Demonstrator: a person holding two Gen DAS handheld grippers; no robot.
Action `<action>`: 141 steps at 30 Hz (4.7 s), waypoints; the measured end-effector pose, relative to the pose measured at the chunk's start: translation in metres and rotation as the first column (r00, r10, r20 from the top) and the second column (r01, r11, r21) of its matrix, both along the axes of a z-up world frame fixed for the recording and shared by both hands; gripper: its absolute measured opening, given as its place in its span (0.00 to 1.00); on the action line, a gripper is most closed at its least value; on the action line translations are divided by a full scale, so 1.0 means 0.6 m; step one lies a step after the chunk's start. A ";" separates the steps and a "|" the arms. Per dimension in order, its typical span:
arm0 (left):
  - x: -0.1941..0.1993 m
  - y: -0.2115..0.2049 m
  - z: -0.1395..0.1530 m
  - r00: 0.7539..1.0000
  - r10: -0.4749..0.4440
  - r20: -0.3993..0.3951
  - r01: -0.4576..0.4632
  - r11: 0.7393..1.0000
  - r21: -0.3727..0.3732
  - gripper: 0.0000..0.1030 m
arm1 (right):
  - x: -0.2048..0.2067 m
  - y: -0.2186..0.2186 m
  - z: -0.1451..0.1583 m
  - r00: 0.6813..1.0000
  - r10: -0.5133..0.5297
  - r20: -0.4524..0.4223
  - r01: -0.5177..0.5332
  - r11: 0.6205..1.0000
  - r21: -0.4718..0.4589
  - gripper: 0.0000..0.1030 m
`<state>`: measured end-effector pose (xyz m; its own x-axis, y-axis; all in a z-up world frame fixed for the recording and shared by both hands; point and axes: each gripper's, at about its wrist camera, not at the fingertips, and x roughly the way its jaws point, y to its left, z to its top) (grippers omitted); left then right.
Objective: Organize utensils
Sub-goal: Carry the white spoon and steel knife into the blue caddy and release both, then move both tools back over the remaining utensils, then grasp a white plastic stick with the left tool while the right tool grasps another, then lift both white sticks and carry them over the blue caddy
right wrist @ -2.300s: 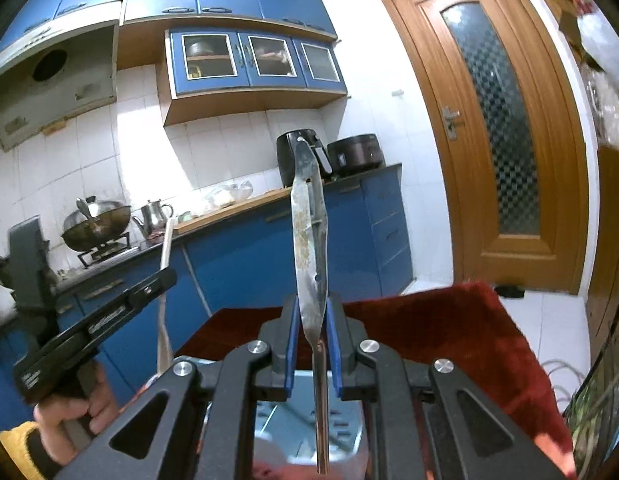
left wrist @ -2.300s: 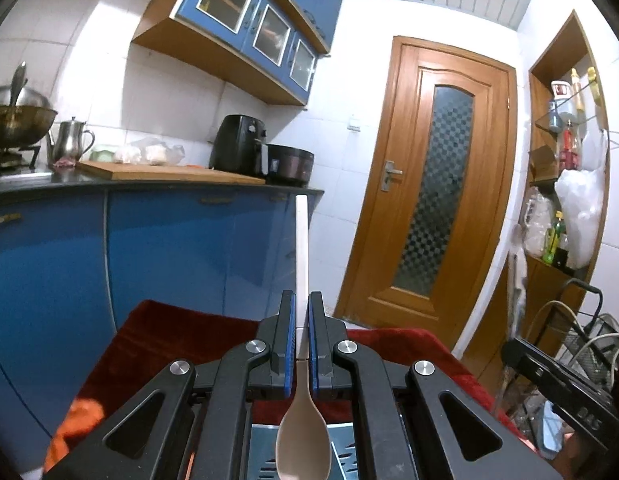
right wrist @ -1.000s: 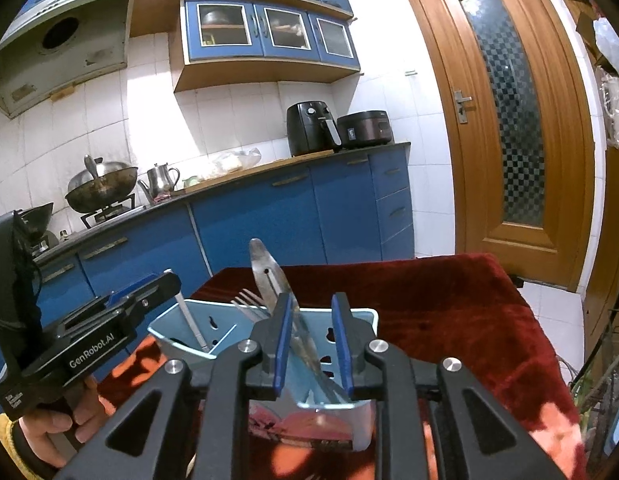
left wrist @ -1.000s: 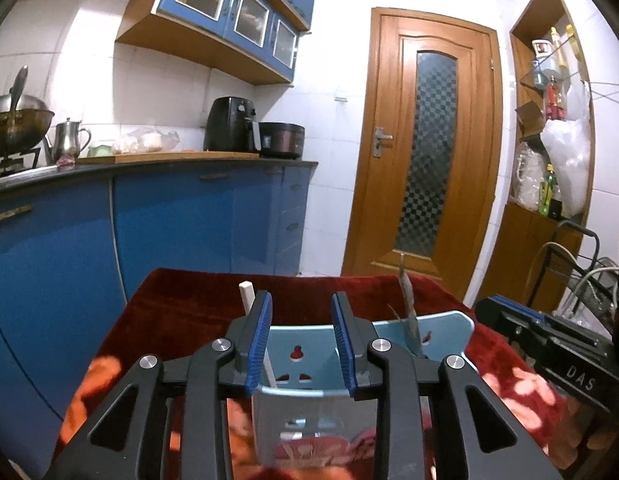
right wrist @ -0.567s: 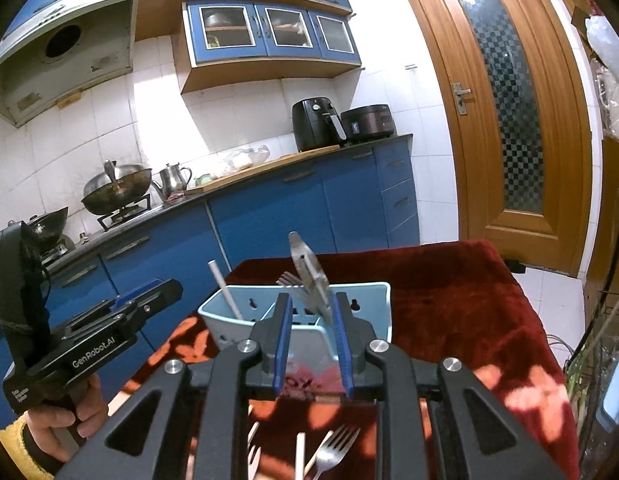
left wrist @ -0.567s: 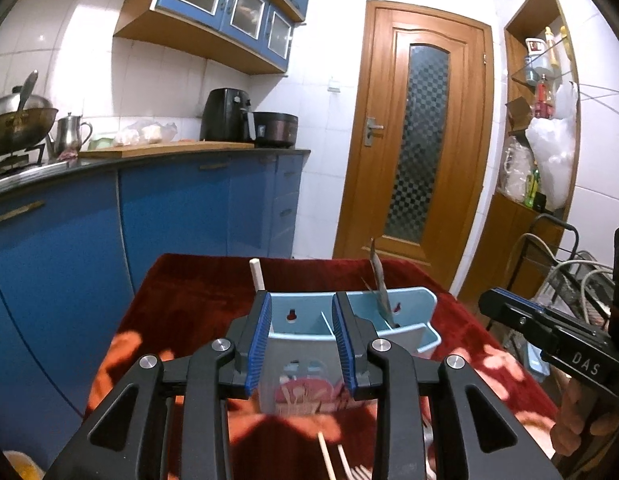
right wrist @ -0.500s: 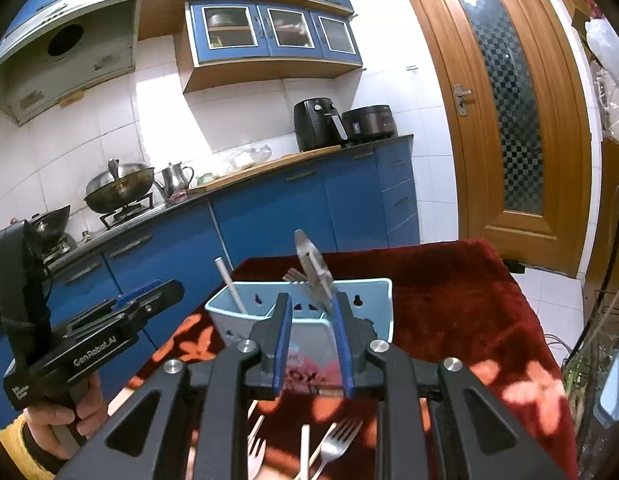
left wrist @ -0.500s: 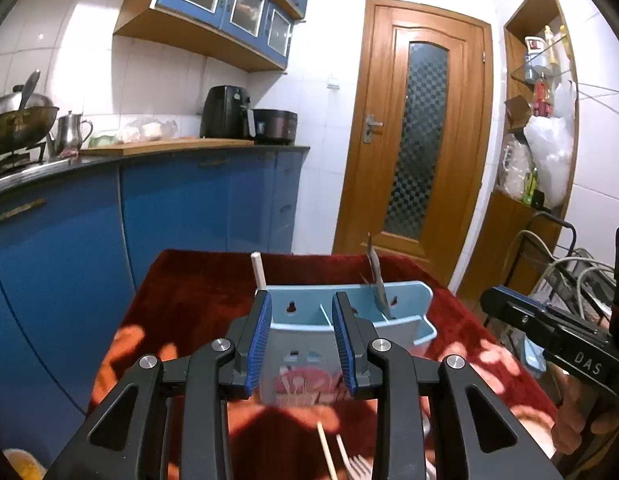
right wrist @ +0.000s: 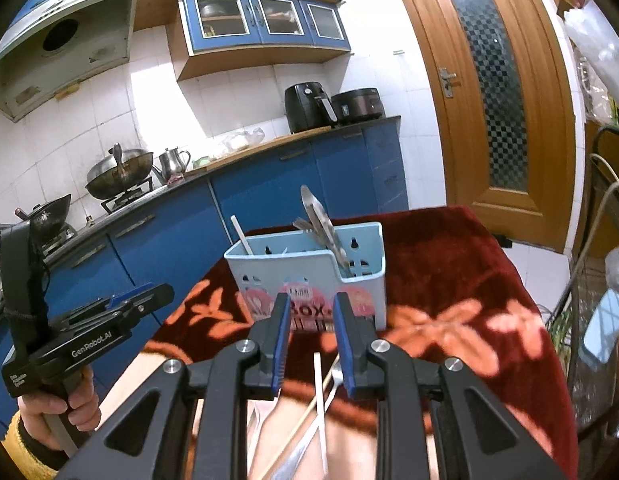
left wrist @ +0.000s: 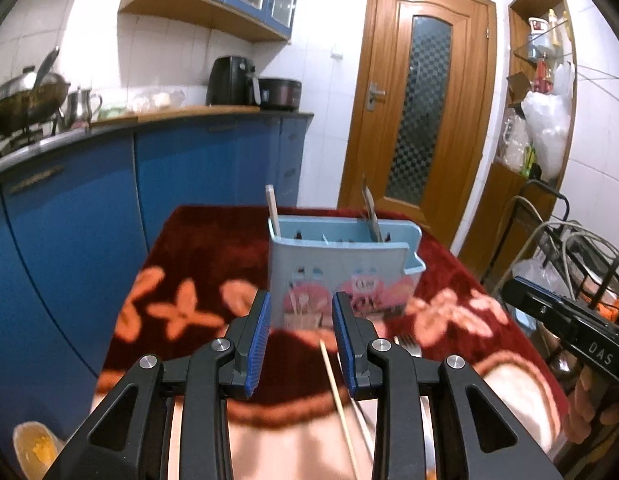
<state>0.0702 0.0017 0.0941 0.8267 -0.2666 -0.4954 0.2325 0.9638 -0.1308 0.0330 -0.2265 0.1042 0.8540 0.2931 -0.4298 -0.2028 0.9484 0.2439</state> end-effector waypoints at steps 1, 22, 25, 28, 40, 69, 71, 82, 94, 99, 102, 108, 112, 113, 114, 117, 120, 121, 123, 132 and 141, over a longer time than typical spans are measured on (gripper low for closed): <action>-0.003 0.001 -0.005 1.000 -0.007 -0.020 0.007 1.000 -0.004 0.31 | -0.006 -0.001 -0.004 1.000 -0.005 -0.009 0.005 1.000 0.002 0.24; 0.027 -0.027 -0.119 0.964 -0.044 -0.263 0.054 0.998 0.031 0.31 | -0.024 -0.013 -0.103 0.983 -0.074 -0.167 0.068 0.997 -0.042 0.27; 0.042 -0.032 -0.130 0.954 -0.057 -0.295 0.064 0.998 0.014 0.31 | -0.018 -0.022 -0.117 0.979 -0.082 -0.186 0.077 0.996 -0.033 0.27; 0.056 -0.039 -0.140 0.946 -0.053 -0.319 0.063 0.998 0.022 0.31 | -0.015 -0.031 -0.126 0.976 -0.092 -0.196 0.087 0.996 -0.031 0.28; 0.101 -0.067 -0.169 0.903 -0.081 -0.421 0.108 0.993 0.041 0.31 | -0.006 -0.049 -0.148 0.971 -0.087 -0.224 0.088 0.996 -0.006 0.28; 0.154 -0.030 -0.187 0.831 -0.163 -0.532 0.099 0.984 -0.146 0.04 | 0.003 -0.014 -0.136 0.965 -0.031 -0.261 0.016 0.998 -0.057 0.28; 0.147 -0.013 -0.186 0.841 -0.159 -0.517 0.078 0.982 -0.174 0.04 | 0.007 -0.006 -0.137 0.963 -0.017 -0.270 0.001 0.998 -0.062 0.28; 0.102 0.023 -0.146 0.937 -0.105 -0.333 0.056 0.987 -0.153 0.04 | 0.054 0.041 -0.137 0.945 0.081 -0.317 -0.114 0.989 -0.090 0.27; 0.076 0.054 -0.132 0.958 -0.109 -0.266 0.065 0.983 -0.169 0.04 | 0.105 0.080 -0.156 0.902 0.088 -0.423 -0.167 0.974 -0.151 0.19; 0.068 0.048 -0.124 0.965 -0.113 -0.238 0.075 0.984 -0.162 0.04 | 0.113 0.090 -0.158 0.900 0.064 -0.431 -0.166 0.965 -0.202 0.09; 0.064 0.046 -0.116 0.970 -0.116 -0.214 0.081 0.983 -0.166 0.04 | 0.113 0.085 -0.154 0.898 0.072 -0.434 -0.159 0.973 -0.167 0.08; 0.057 0.042 -0.100 0.975 -0.120 -0.184 0.088 0.981 -0.175 0.04 | 0.096 0.062 -0.143 0.908 0.094 -0.409 -0.144 0.985 -0.093 0.08; 0.051 0.039 -0.089 0.981 -0.113 -0.159 0.084 0.980 -0.181 0.04 | 0.085 0.047 -0.133 0.916 0.104 -0.388 -0.139 0.988 -0.062 0.08; 0.049 0.039 -0.087 0.982 -0.112 -0.152 0.083 0.979 -0.183 0.04 | 0.082 0.043 -0.129 0.920 0.105 -0.378 -0.134 0.989 -0.053 0.08; 0.049 0.038 -0.083 0.983 -0.112 -0.142 0.084 0.979 -0.188 0.04 | 0.079 0.039 -0.124 0.924 0.107 -0.367 -0.131 0.991 -0.039 0.08; 0.048 0.036 -0.070 0.988 -0.108 -0.110 0.084 0.975 -0.203 0.04 | 0.070 0.024 -0.107 0.941 0.118 -0.318 -0.119 0.993 0.015 0.08; 0.052 0.029 -0.050 0.992 -0.109 -0.061 0.094 0.972 -0.214 0.04 | 0.060 0.013 -0.082 0.966 0.106 -0.236 -0.100 0.994 0.034 0.08; 0.056 0.028 -0.043 0.993 -0.107 -0.045 0.095 0.972 -0.215 0.04 | 0.061 0.013 -0.076 0.971 0.102 -0.216 -0.096 0.995 0.036 0.08; 0.063 0.025 -0.032 0.995 -0.099 -0.022 0.092 0.972 -0.216 0.04 | 0.057 0.012 -0.057 0.985 0.084 -0.152 -0.079 0.996 0.039 0.08; 0.109 0.010 0.025 0.997 -0.026 0.068 0.040 0.975 -0.217 0.04 | 0.085 -0.010 -0.007 1.000 0.029 0.003 -0.029 0.994 0.102 0.08; 0.149 -0.005 0.086 0.977 0.035 0.209 0.009 0.979 -0.205 0.04 | 0.149 -0.028 0.024 0.994 -0.021 0.106 0.007 0.991 0.130 0.08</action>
